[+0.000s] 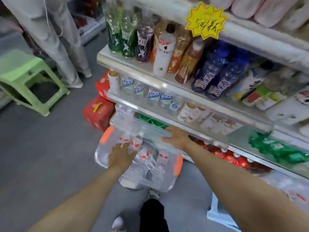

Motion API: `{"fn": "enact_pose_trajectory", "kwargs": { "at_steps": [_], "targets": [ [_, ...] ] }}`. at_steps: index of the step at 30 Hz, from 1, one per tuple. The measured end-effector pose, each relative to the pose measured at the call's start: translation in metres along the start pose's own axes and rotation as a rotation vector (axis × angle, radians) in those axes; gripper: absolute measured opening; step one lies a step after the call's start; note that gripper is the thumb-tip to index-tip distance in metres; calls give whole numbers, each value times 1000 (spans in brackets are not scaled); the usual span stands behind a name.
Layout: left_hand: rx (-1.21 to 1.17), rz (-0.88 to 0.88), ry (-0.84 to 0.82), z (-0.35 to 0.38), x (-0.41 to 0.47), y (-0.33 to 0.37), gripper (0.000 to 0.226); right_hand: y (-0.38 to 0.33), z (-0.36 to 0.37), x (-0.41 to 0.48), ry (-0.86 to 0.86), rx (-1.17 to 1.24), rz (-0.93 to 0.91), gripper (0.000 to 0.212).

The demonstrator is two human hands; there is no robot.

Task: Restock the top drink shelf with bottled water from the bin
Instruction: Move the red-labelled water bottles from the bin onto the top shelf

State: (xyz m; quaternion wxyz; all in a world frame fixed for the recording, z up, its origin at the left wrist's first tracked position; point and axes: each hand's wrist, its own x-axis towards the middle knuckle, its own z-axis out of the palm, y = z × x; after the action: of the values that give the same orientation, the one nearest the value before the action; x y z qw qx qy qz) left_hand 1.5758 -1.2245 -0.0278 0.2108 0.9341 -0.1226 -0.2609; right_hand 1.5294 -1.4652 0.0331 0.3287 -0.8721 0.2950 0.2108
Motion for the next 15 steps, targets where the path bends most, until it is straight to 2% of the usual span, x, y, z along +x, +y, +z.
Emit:
{"fn": "enact_pose_trajectory", "kwargs": {
  "at_steps": [3,8,9,12,15],
  "targets": [
    [52,-64,8,39,4,-19,54,26,47,30,-100,155,107,64],
    [152,-141,132,71,21,-47,52,34,97,85,-240,336,209,66],
    [165,-158,142,76,24,-53,53,31,105,98,-257,363,229,60],
    [262,-174,153,90,31,-65,58,19,124,131,-298,440,278,23],
    [292,-191,221,102,36,-66,66,14,140,162,-312,496,307,18]
  ]
}}
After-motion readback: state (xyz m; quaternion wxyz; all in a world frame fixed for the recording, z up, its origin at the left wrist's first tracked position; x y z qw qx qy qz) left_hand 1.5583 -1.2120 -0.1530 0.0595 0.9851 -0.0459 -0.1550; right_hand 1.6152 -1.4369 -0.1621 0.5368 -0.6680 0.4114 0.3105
